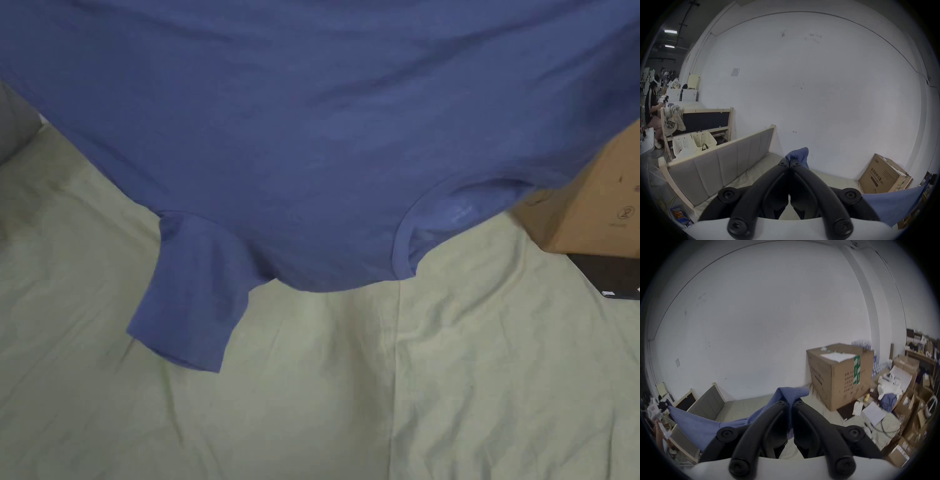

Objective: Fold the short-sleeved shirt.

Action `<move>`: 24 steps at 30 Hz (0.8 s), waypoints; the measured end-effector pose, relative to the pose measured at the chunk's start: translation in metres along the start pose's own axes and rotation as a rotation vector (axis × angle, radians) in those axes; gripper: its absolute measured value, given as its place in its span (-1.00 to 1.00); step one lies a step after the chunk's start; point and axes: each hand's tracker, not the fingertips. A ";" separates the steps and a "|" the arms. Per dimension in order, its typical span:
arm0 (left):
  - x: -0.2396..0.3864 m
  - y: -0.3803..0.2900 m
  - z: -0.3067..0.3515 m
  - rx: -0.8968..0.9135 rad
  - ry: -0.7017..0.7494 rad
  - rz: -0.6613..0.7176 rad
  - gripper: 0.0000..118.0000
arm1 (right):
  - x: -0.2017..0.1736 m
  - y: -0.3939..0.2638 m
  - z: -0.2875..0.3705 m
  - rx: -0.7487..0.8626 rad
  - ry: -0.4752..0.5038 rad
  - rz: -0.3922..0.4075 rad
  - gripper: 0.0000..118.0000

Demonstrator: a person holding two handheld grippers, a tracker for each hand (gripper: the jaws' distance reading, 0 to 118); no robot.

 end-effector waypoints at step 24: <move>0.115 -0.014 -0.245 -0.015 0.139 0.002 -1.00 | -0.074 0.082 -0.245 0.178 -0.264 -0.038 -0.93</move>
